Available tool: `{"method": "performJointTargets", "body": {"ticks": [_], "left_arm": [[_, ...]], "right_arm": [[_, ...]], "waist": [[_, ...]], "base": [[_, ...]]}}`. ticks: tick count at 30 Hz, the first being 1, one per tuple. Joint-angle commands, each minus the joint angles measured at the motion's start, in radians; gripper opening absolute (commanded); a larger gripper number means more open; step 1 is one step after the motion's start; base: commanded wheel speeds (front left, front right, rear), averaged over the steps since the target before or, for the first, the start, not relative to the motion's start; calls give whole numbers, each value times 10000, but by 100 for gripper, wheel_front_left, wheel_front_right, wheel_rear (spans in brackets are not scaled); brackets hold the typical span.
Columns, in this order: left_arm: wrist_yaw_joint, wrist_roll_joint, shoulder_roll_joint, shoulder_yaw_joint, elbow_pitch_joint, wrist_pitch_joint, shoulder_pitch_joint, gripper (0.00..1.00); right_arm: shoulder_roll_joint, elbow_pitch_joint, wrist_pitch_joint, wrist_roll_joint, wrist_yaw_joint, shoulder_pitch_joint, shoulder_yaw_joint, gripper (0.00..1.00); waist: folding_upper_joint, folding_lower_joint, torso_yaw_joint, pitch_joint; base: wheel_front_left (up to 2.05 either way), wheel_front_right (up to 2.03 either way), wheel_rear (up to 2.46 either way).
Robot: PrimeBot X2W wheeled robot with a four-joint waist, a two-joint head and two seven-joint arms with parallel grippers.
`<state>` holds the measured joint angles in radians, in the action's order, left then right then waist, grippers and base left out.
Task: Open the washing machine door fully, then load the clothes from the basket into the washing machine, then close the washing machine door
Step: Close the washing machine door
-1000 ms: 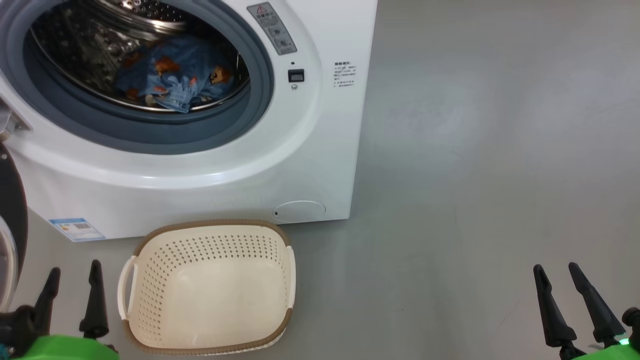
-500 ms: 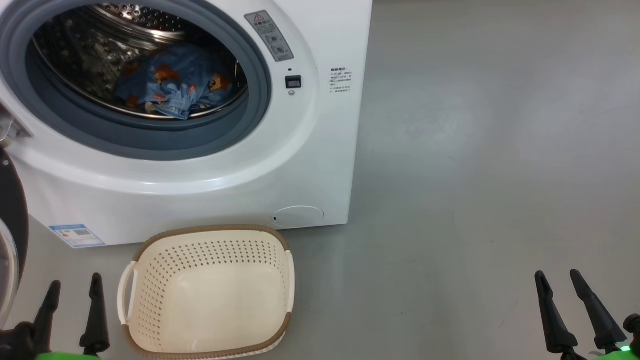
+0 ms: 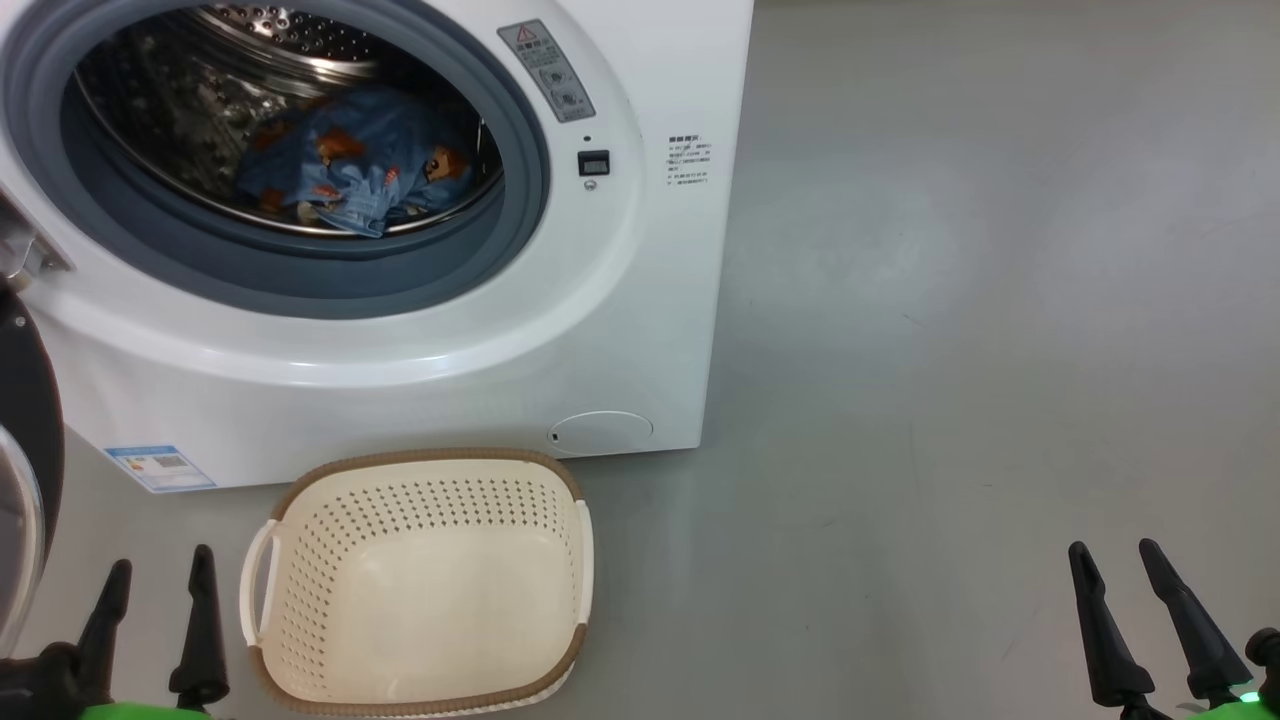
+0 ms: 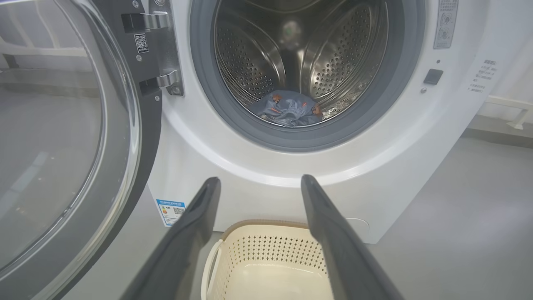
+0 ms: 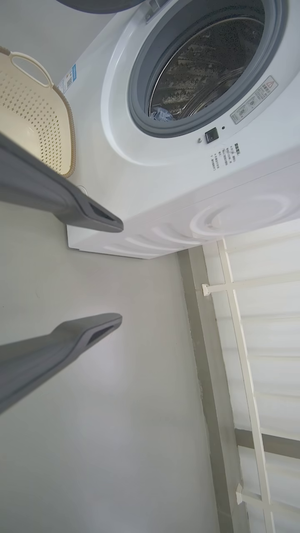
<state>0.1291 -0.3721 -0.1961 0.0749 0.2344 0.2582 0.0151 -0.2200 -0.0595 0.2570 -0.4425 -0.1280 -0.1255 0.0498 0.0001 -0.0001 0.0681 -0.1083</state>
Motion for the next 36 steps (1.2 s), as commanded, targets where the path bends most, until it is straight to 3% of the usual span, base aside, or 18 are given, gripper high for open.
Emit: {"method": "performJointTargets", "body": {"ticks": [1,10,24,36], "left_arm": [[15,89,-197,316,-185,36,254,100],[15,31,-188,248,-103,36,391,100],[15,-65,-158,274,-222,36,354,100],[15,-104,-57,204,-348,36,346,100]], "right_arm": [[-182,234,48,-40,-27,89,-172,100],[-142,268,48,-36,-27,154,-174,100],[-168,279,48,-55,-27,143,-135,100],[-228,299,48,-20,-27,141,-140,100]], "waist": [[-1,1,-1,-4],[-1,1,-49,-95],[-1,1,-99,-148],[-1,1,-354,-116]], "base": [[0,0,0],[-26,26,0],[-109,109,0],[-10,10,0]]}}
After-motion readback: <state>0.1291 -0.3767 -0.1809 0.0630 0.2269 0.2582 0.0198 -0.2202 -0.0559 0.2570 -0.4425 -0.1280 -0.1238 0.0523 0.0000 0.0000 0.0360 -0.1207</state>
